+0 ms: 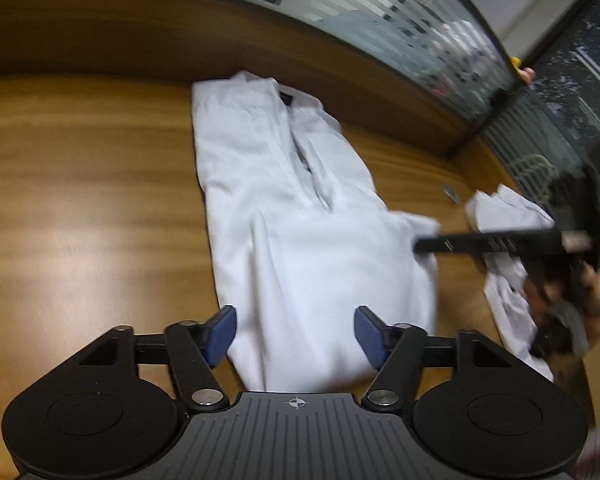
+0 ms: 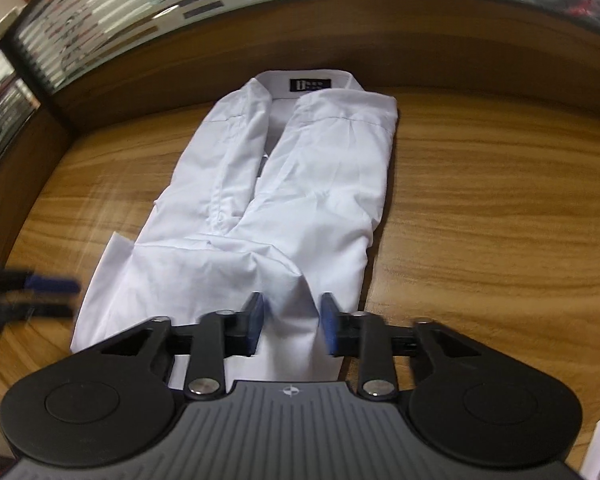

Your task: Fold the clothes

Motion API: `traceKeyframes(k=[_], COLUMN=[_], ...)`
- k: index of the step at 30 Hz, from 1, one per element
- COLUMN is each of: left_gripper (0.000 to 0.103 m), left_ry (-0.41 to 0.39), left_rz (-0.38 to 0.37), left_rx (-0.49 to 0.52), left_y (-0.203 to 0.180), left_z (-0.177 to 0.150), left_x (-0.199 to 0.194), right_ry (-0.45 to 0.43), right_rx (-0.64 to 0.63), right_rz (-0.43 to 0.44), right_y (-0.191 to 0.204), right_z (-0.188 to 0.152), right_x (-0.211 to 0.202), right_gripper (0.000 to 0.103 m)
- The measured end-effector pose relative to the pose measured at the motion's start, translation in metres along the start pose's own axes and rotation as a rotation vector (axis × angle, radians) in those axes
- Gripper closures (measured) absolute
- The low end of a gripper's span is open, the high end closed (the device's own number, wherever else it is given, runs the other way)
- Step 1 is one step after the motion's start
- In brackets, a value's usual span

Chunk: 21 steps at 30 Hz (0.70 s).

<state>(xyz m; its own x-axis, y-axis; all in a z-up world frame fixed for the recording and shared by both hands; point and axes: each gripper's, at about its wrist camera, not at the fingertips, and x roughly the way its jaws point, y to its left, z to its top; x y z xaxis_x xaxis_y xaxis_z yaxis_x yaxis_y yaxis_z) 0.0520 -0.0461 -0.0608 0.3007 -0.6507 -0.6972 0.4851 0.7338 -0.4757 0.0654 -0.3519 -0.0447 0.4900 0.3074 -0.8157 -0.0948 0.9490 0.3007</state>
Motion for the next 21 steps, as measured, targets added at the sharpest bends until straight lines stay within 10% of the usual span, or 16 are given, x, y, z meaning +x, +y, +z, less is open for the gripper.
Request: traceKeyframes(k=[5, 7, 13, 21], left_gripper=[0.038, 0.059, 0.075, 0.074], left_ry=[0.015, 0.021, 0.028, 0.079], left_rz=[0.007, 0.030, 0.038, 0.015], left_rx=[0.013, 0.035, -0.004, -0.226], left_y=[0.000, -0.001, 0.006, 0.030], left_z=[-0.023, -0.028, -0.029, -0.030], left_x=[0.003, 0.007, 0.015, 0.027], right_ry=[-0.031, -0.030, 0.009, 0.045], right_rx=[0.027, 0.037, 0.083, 0.077], right_rz=[-0.008, -0.032, -0.060, -0.092], right_y=[0.006, 0.007, 0.000, 0.001], right_z=[0.002, 0.002, 0.001, 0.001], right_x=[-0.007, -0.006, 0.020, 0.047], right_gripper=[0.098, 0.098, 0.098, 0.097])
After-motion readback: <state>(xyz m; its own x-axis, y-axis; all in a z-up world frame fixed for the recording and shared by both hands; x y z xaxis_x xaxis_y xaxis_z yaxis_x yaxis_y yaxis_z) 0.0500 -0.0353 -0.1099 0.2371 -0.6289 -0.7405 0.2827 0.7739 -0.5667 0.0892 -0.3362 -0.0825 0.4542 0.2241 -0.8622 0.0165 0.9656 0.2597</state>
